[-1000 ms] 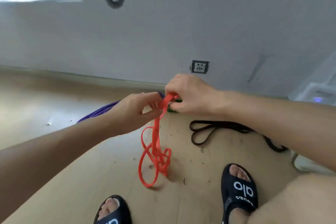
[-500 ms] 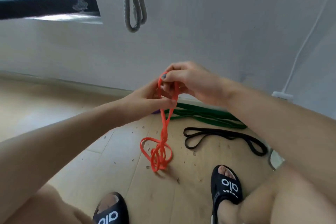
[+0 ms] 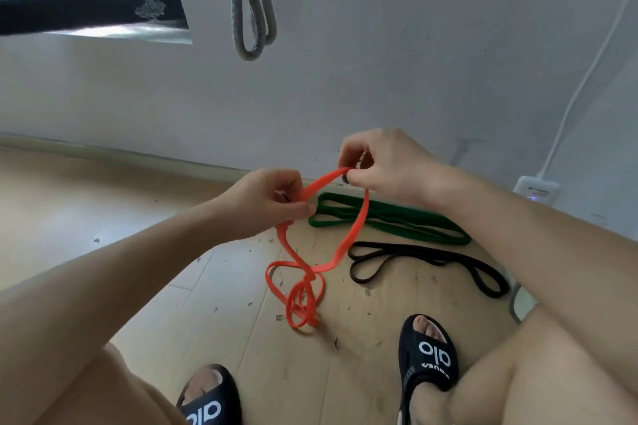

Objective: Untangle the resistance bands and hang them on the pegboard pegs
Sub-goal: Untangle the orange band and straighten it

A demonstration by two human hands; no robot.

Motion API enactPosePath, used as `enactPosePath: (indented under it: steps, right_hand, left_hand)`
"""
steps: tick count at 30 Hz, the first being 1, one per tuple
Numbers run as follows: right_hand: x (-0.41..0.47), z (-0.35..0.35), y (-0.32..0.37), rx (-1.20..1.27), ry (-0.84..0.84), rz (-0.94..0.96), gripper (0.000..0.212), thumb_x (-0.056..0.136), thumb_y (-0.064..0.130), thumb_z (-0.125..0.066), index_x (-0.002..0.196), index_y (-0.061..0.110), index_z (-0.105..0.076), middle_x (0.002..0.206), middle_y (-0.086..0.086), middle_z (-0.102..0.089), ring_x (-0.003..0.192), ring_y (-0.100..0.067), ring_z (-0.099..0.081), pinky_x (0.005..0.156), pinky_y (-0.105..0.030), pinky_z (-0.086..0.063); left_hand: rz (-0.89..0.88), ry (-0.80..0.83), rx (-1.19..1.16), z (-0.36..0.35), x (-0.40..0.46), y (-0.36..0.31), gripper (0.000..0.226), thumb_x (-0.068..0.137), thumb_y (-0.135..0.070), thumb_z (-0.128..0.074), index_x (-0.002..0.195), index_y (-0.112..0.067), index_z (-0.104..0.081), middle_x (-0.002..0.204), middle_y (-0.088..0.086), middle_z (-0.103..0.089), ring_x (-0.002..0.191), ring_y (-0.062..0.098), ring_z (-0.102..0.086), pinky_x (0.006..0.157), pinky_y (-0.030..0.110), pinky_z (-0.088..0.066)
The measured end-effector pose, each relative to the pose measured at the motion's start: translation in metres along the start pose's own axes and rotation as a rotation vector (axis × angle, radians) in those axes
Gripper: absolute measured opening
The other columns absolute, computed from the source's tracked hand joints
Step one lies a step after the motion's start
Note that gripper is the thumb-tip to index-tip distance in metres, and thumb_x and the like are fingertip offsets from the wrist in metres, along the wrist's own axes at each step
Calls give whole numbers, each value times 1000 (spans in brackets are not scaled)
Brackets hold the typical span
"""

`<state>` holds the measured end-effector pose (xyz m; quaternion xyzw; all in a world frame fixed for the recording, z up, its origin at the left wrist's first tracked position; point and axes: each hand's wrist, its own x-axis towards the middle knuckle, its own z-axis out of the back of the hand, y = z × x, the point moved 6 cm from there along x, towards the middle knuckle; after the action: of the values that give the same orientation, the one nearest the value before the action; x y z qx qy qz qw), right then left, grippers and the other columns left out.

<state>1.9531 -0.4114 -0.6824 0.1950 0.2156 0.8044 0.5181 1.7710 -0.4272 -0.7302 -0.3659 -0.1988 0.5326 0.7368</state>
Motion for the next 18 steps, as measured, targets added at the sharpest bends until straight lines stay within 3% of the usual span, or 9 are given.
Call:
enactPosePath:
  steps: [3,7,9,12,15,18]
  right_hand:
    - [7,-1,4,-67,-88,26,13,89,20,-70,86,27,-60,78,10,-62,73,-10,-60,65,-28,-45]
    - [9,-6,7,10,-70,-7,18,89,26,-73,79,29,-58,79,10,-64,75,-8,-61,66,-26,-45]
    - [8,-7,8,94,-48,-24,22,88,25,-77,78,27,-57,79,6,-65,73,-12,-62,66,-26,-48]
    - [7,-7,10,280,-16,-44,22,89,20,-79,80,22,-58,84,-7,-71,80,-26,-70,76,-41,-62]
    - [7,-7,10,411,23,-52,19,89,15,-77,83,18,-59,96,-19,-73,91,-35,-72,85,-51,-61]
    - [6,-7,11,497,41,-59,17,87,10,-75,83,17,-60,96,-19,-74,95,-37,-71,90,-54,-59]
  left_hand:
    - [-26,-158,117,6,4,0,27,91,-27,-75,80,-11,-56,72,7,-67,70,32,-68,67,45,-60]
    - [-36,-252,137,11,10,3,14,95,-24,-67,89,-18,-55,80,0,-66,70,22,-65,65,39,-58]
    - [-50,-202,86,10,13,4,8,96,-25,-66,96,-21,-59,86,-4,-67,75,15,-67,69,34,-58]
    - [-80,-54,16,1,15,5,8,94,-29,-69,94,-23,-64,84,-2,-69,81,19,-67,81,45,-59]
    - [-113,79,-90,-9,14,3,30,83,-45,-73,102,-23,-68,93,1,-71,92,22,-70,89,49,-59]
    - [-135,99,-125,-12,16,-1,40,82,-53,-72,115,-29,-68,101,-6,-74,97,17,-72,90,39,-59]
